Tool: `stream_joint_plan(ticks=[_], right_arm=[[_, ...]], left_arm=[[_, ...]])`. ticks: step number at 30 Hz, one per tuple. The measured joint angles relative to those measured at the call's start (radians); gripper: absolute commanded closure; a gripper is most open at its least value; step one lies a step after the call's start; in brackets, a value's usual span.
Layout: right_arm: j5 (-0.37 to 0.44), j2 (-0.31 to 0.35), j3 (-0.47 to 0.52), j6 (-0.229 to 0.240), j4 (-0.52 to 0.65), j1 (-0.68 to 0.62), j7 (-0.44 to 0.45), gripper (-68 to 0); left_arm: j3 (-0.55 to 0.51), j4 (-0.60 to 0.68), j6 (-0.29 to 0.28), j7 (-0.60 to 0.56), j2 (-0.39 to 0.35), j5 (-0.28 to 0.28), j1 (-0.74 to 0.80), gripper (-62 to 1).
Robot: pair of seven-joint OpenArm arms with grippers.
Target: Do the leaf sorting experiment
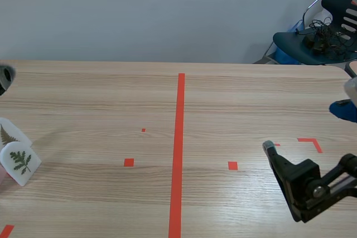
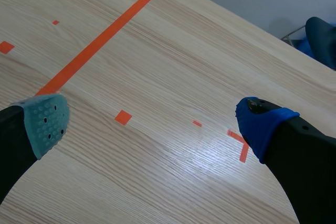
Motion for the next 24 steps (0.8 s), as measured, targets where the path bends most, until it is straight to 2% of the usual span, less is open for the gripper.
stream_joint_plan(ticks=[4, 8, 12, 24], right_arm=[[0.081, 0.000, 0.050, 0.000, 0.000, 0.000, 0.000, -67.9], [0.084, 0.000, 0.082, 0.000, 0.000, 0.000, 0.000, -67.9], [0.092, 0.000, 0.097, 0.000, 0.005, -0.004, 0.000, -67.9], [0.109, 0.000, 0.097, 0.011, 0.051, -0.014, 0.004, -67.9]], left_arm=[[0.014, 0.108, -0.006, 0.074, 0.004, 0.001, 0.080, -62.3], [0.035, 0.164, -0.007, 0.090, 0.020, 0.001, 0.170, -62.3], [0.058, 0.159, -0.007, 0.093, 0.020, 0.014, 0.212, -62.3], [0.059, 0.145, -0.007, 0.090, 0.020, 0.043, 0.192, -62.3]])
